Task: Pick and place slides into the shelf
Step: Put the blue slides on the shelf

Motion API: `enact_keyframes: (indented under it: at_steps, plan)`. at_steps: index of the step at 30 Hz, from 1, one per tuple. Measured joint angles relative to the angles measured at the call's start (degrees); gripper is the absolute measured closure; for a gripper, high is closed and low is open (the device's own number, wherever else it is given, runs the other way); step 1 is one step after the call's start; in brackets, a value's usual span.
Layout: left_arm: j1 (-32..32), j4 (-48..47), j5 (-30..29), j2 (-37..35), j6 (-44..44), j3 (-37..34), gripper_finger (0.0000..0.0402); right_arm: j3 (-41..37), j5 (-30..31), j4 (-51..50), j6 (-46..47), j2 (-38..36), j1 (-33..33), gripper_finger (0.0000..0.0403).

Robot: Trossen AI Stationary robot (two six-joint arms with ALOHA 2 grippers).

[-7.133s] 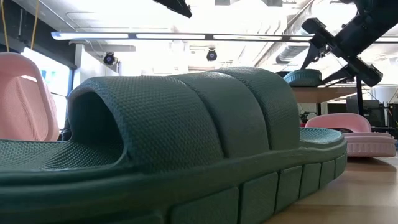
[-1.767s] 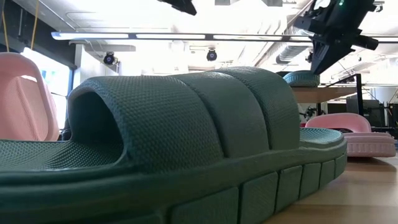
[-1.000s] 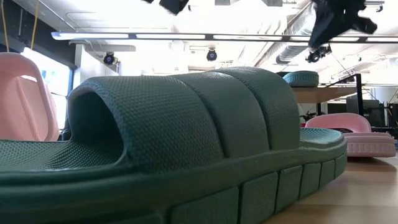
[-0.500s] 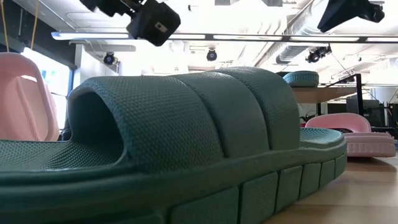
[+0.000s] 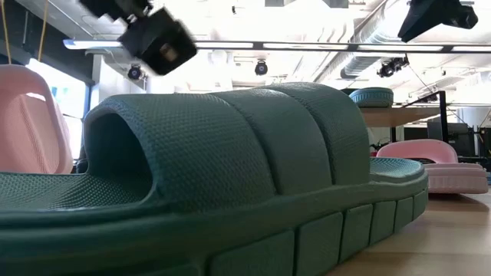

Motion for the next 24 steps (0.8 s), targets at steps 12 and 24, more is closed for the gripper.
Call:
enact_keyframes:
  at_steps: [12, 24]
  plan:
    - [-5.81, 29.21, 3.23, 0.0, -29.54, -12.9, 0.0177, 0.0, 0.02, -3.68, -0.32, -0.02, 0.0, 0.0359]
    - [-11.71, 37.08, -4.08, 0.0, -41.39, -16.93, 0.0177, 0.0, 0.04, -3.72, -2.07, -0.02, 0.0, 0.0359]
